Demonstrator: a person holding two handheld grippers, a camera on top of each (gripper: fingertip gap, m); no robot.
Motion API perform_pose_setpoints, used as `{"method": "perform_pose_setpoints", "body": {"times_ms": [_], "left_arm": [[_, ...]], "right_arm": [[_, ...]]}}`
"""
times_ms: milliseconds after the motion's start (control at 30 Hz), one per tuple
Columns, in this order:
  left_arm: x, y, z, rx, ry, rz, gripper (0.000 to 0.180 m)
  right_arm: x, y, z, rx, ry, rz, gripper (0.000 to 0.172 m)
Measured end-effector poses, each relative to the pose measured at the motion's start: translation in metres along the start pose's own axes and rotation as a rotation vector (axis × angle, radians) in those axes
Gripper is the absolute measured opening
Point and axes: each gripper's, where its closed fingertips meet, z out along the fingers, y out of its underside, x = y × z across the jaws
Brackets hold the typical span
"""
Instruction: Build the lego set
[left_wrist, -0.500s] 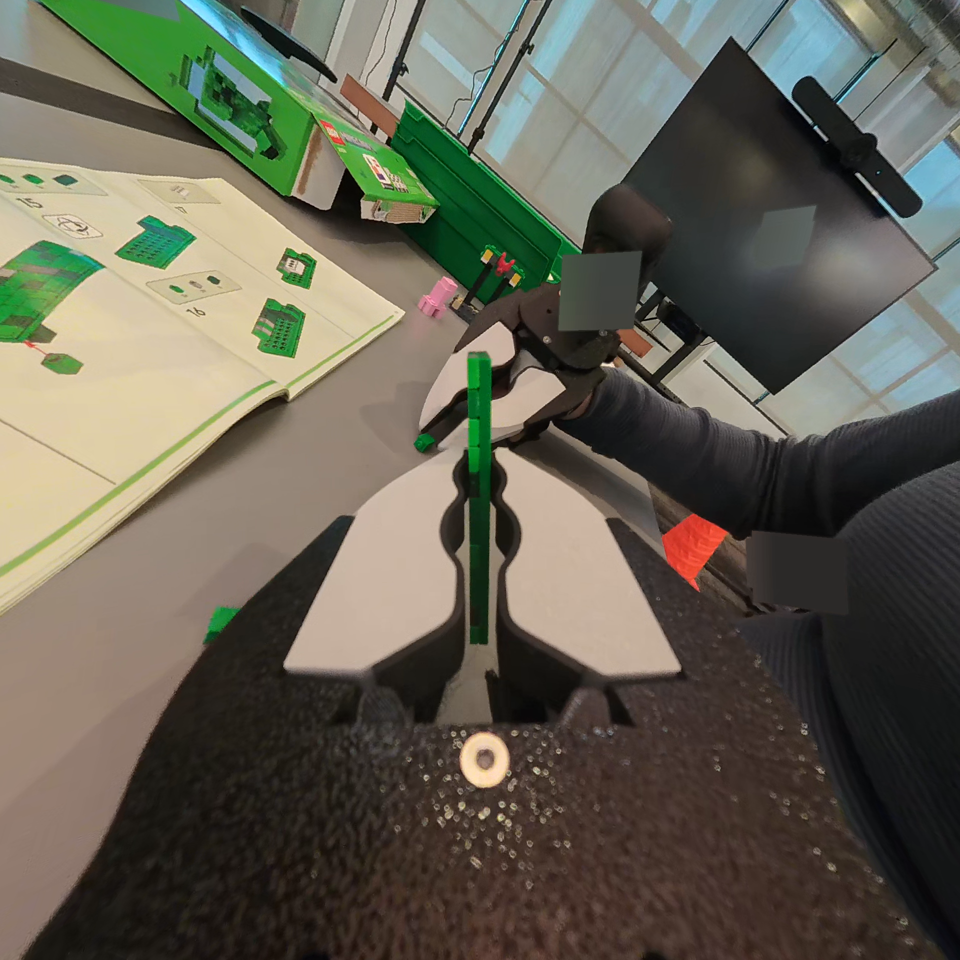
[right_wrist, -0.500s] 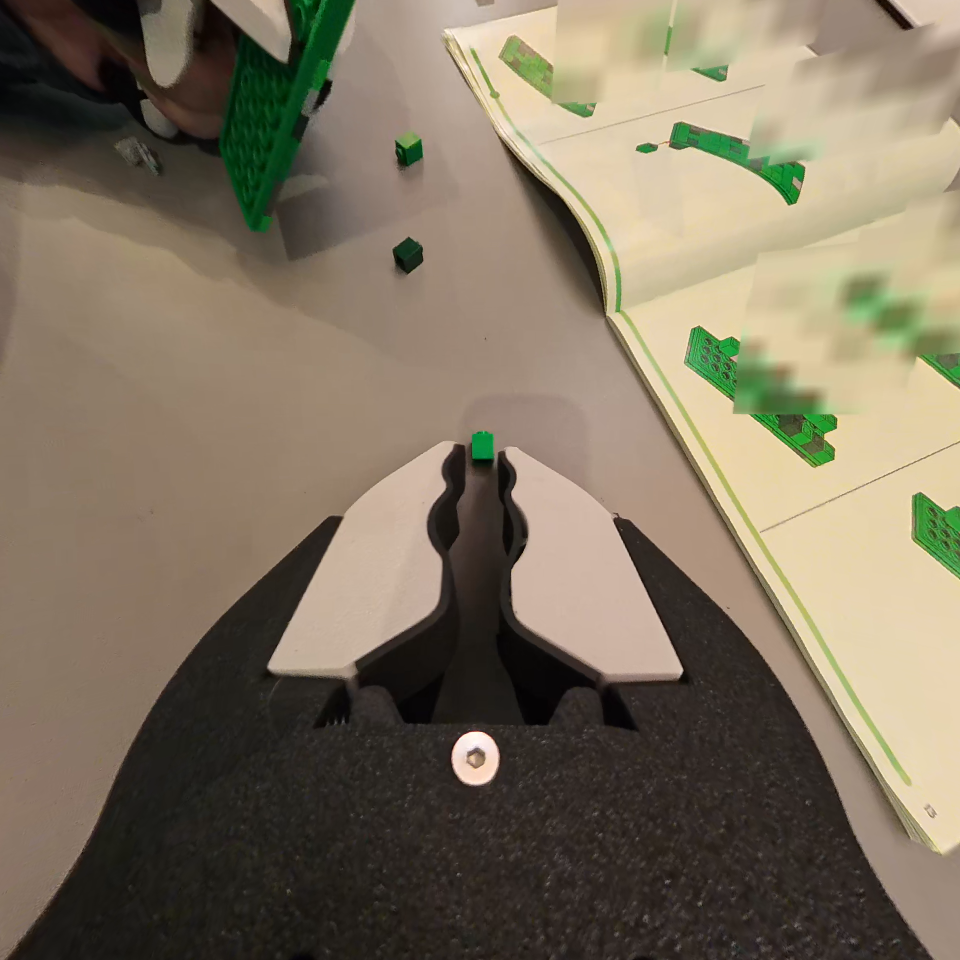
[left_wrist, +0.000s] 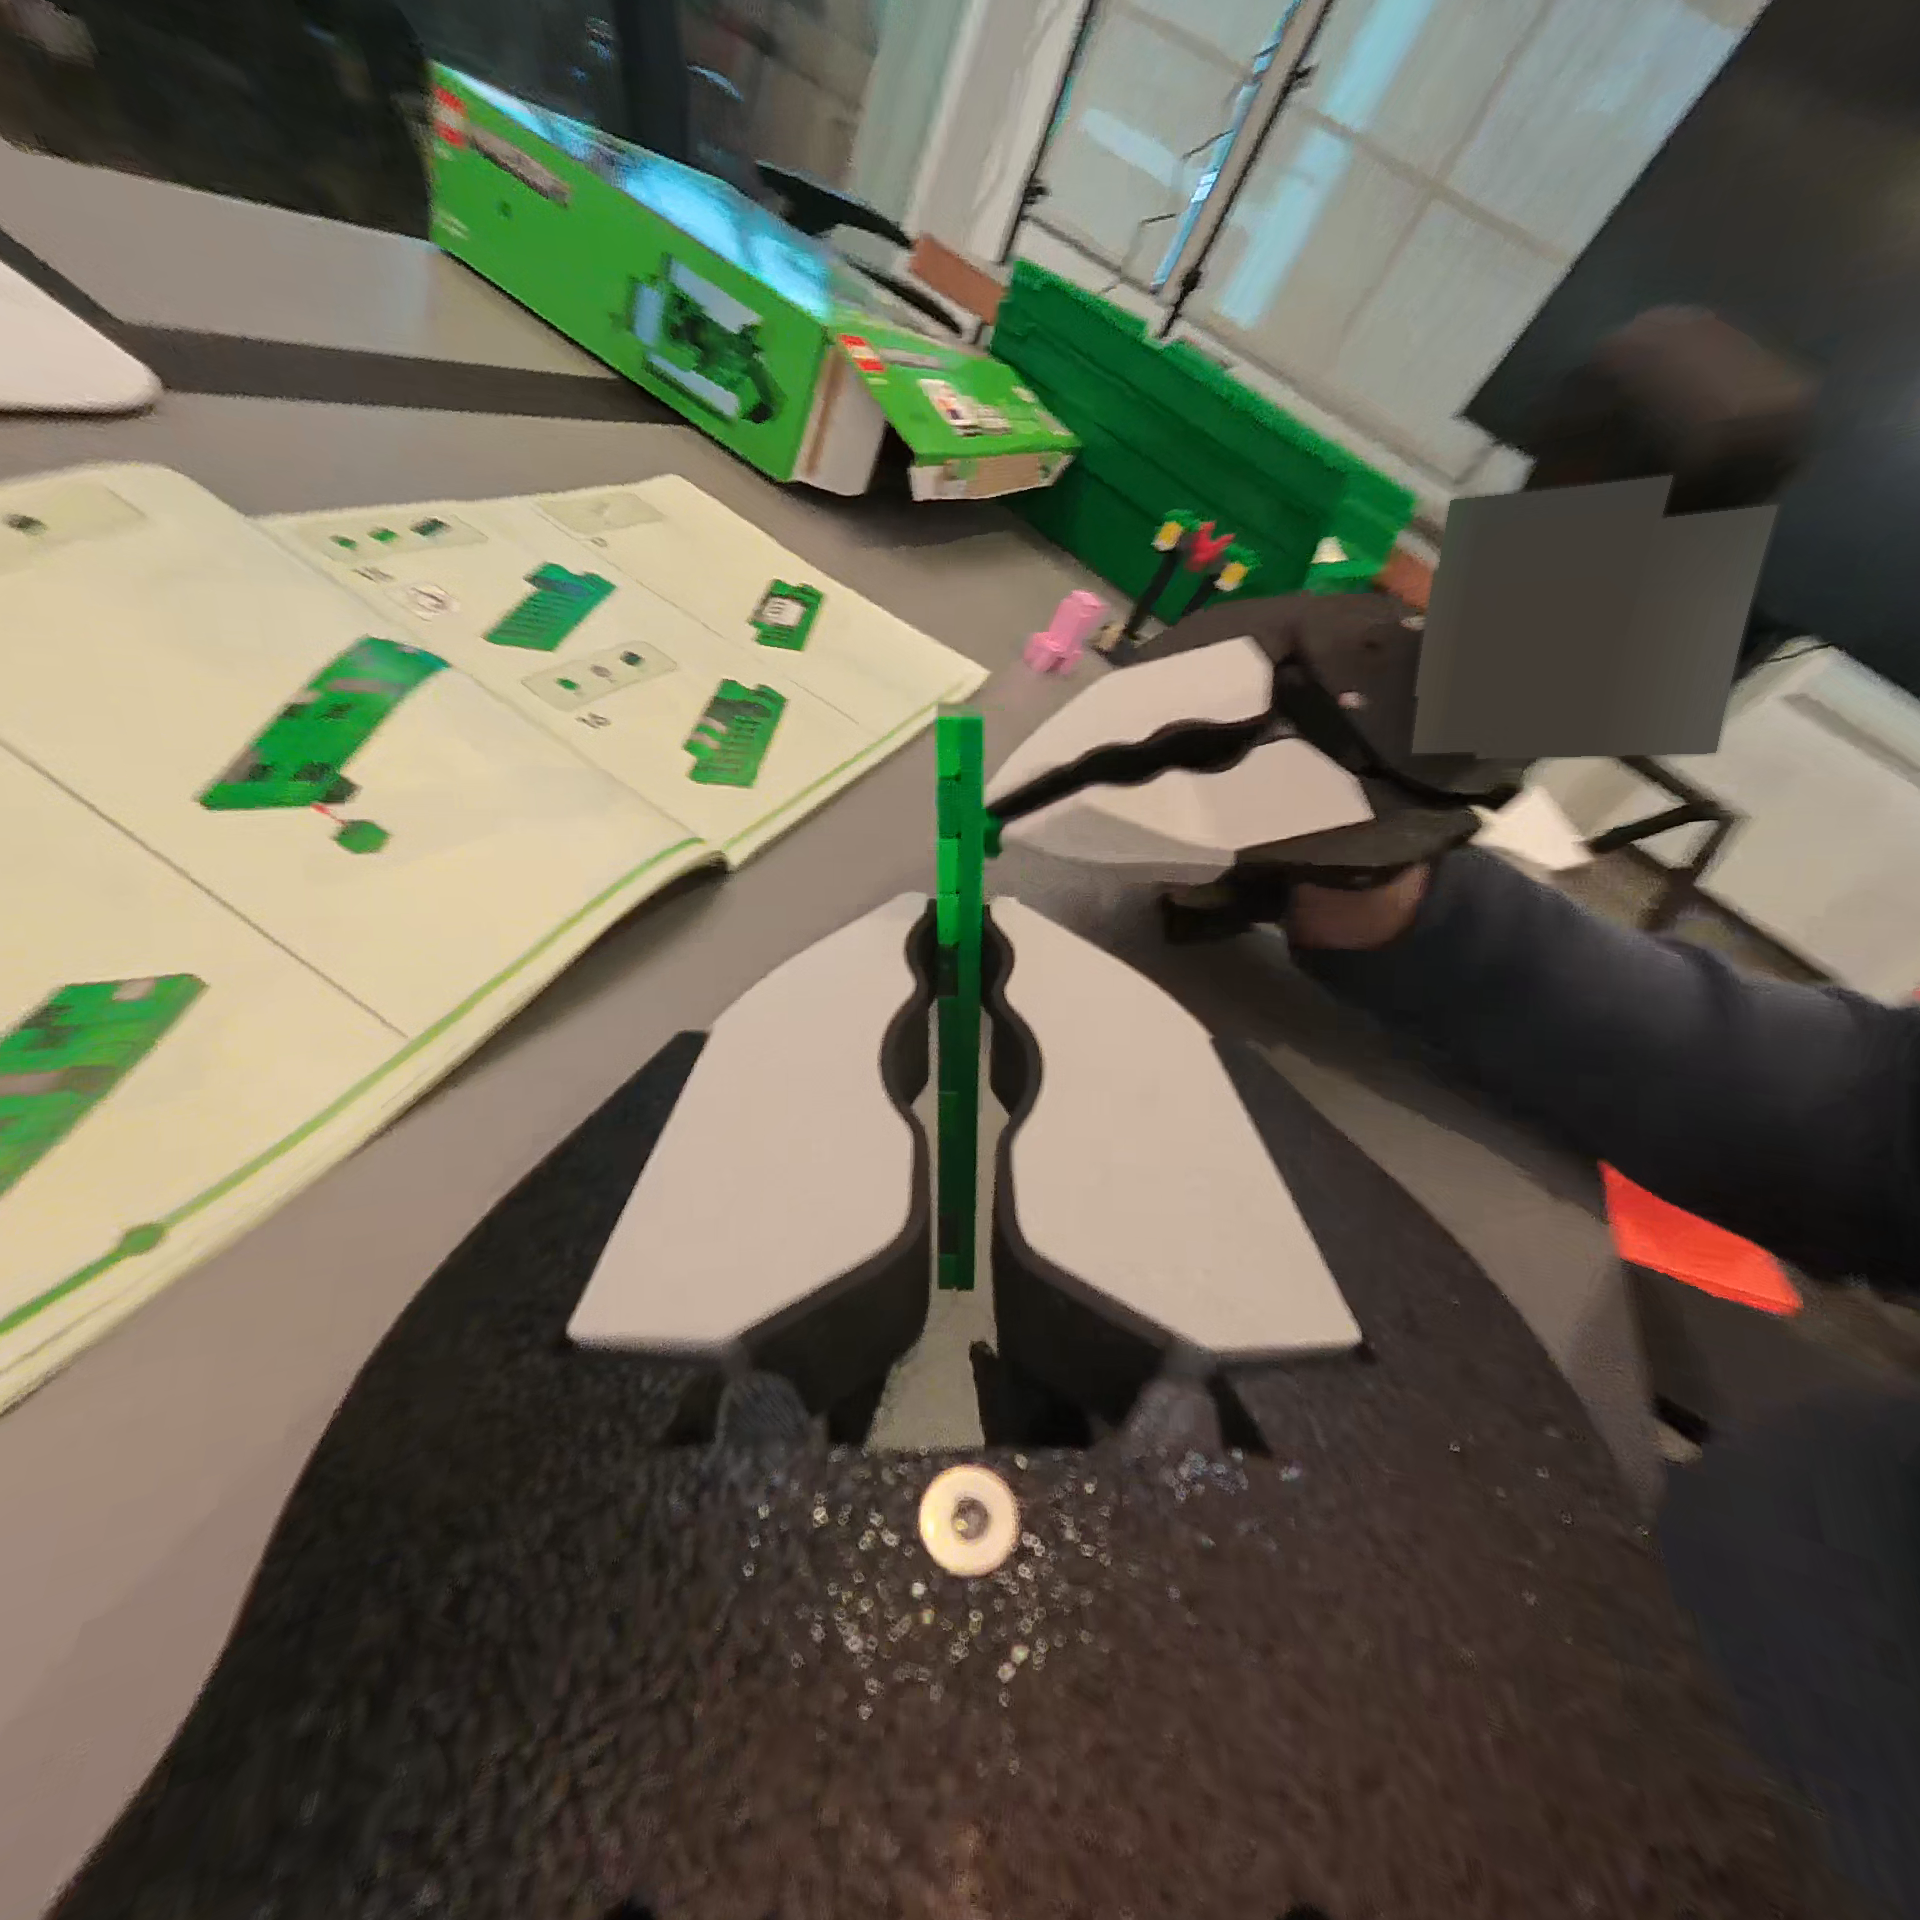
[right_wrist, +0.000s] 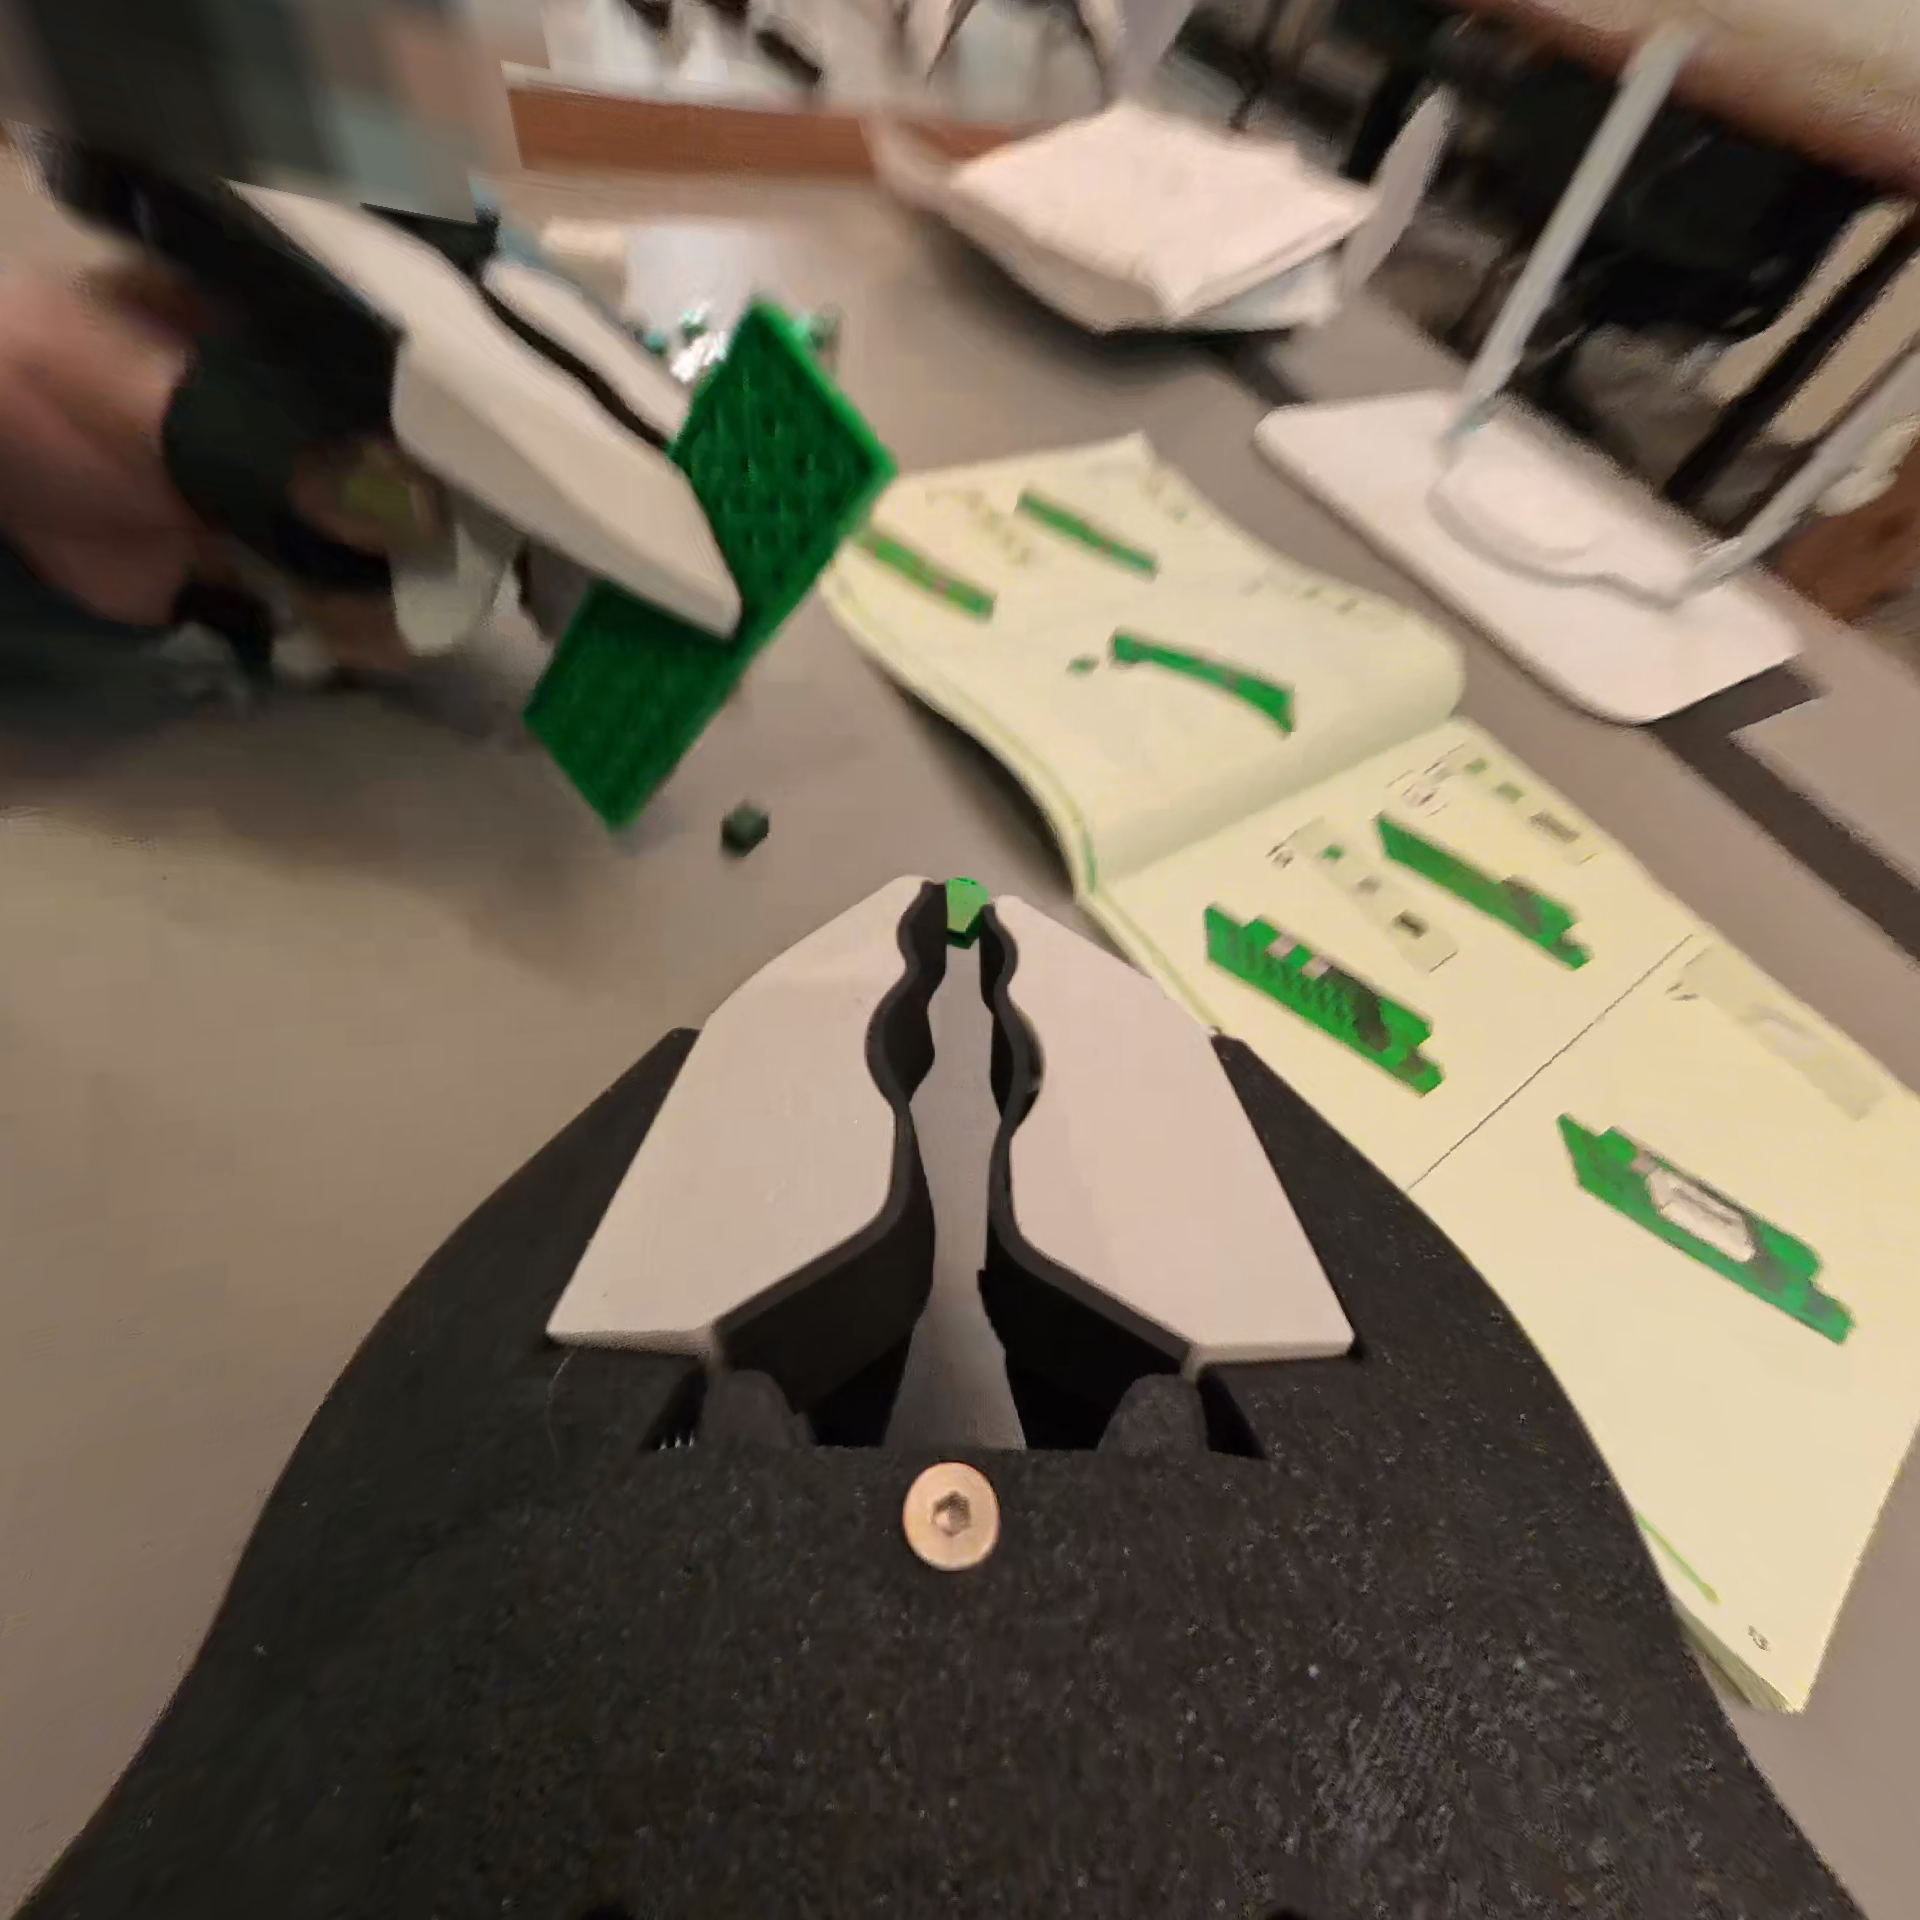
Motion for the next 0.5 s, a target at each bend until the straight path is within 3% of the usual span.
{"method": "perform_pose_setpoints", "body": {"times_ms": [133, 300, 433, 500], "left_arm": [[-0.012, 0.001, 0.004, -0.023, -0.180, 0.099, 0.006], [-0.019, -0.001, 0.002, -0.073, -0.301, 0.209, 0.005], [-0.023, -0.001, 0.002, -0.082, -0.338, 0.252, 0.005], [-0.026, 0.001, 0.001, -0.081, -0.337, 0.238, 0.006]], "right_arm": [[0.005, -0.035, 0.003, 0.092, 0.219, -0.129, 0.006], [-0.010, -0.058, 0.011, 0.071, 0.336, -0.405, 0.000], [-0.007, -0.058, 0.013, 0.033, 0.377, -0.444, 0.000], [-0.001, -0.046, 0.016, 0.017, 0.346, -0.361, 0.000]]}}
